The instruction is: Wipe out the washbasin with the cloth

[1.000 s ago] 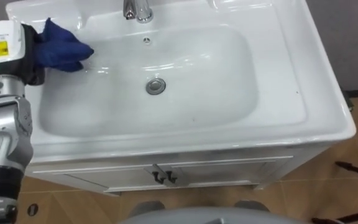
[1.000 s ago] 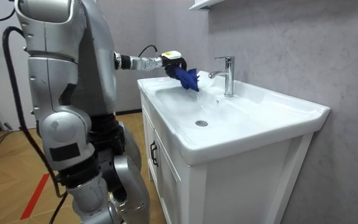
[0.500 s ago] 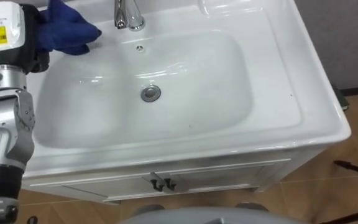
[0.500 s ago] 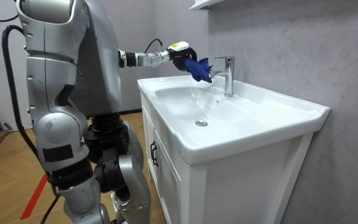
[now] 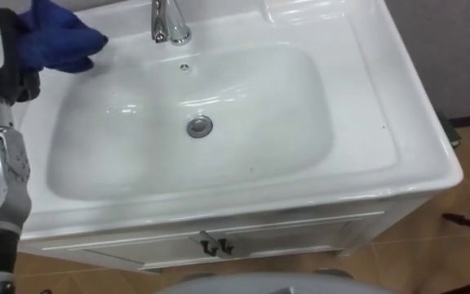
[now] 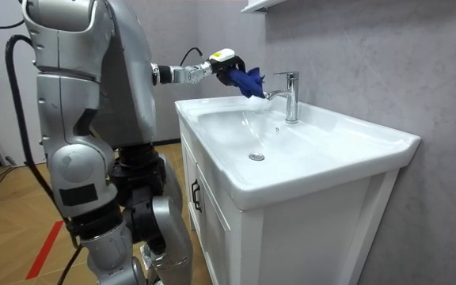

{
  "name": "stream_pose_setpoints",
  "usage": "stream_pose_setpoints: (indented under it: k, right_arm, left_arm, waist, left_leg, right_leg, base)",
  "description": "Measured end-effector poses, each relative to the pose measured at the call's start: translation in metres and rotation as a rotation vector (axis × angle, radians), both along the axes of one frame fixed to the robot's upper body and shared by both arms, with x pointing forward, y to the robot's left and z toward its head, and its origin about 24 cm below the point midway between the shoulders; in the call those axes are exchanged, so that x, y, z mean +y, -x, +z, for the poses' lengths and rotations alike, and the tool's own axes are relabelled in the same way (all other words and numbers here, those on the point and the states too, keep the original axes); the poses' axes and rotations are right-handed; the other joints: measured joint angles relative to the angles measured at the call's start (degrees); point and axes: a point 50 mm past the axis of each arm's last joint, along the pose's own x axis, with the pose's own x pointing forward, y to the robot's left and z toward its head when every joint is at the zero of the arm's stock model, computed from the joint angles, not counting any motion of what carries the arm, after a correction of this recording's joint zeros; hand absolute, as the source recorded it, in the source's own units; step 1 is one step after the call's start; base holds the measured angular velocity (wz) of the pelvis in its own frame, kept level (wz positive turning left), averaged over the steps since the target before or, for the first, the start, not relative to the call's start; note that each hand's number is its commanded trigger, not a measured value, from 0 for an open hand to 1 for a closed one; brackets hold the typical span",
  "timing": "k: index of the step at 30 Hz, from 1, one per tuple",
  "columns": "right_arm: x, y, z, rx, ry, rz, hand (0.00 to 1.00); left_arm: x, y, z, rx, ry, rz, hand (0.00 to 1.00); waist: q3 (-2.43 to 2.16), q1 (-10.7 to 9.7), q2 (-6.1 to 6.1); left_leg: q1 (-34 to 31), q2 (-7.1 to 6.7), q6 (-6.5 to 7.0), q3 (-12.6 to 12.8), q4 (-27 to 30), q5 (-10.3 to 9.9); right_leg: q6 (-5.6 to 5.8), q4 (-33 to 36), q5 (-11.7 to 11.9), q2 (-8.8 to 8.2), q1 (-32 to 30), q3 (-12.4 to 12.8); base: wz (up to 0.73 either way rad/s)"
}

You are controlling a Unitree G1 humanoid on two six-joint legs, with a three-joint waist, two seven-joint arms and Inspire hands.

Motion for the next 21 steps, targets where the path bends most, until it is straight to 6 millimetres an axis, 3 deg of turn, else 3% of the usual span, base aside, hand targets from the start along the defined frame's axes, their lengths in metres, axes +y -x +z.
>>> stream_pose_setpoints:
  k: [11,14,21]
  right_arm:
    - [0.002,0.000,-0.001,0.000,-0.006,-0.013,0.00]
    - [0.002,0.001,-0.001,0.003,-0.006,-0.014,0.00]
    - [0.002,-0.005,-0.001,-0.019,-0.017,-0.004,0.00]
  left_arm:
    - [0.026,0.029,-0.008,0.036,-0.005,0.121,1.00]
    - [0.029,0.033,-0.012,0.054,-0.004,0.135,1.00]
    - [0.033,0.037,-0.018,0.080,0.000,0.162,1.00]
  waist:
    - [-0.15,2.08,-0.16]
    - [-0.15,3.16,-0.11]
    - [-0.11,3.42,-0.13]
  left_leg:
    - [-0.15,-0.03,0.10,-0.73,-0.08,0.07]
    - [-0.12,-0.01,0.11,-0.90,-0.08,0.07]
    - [-0.36,-0.08,0.11,-1.50,0.02,0.07]
  right_leg:
    - [0.37,-1.19,0.28,0.23,0.91,-0.81]
    - [0.45,-1.90,0.53,0.36,1.39,-0.98]
    - [0.51,-2.16,0.56,0.22,1.84,-2.08]
  base:
    - [0.04]
    - [0.04]
    - [0.08]
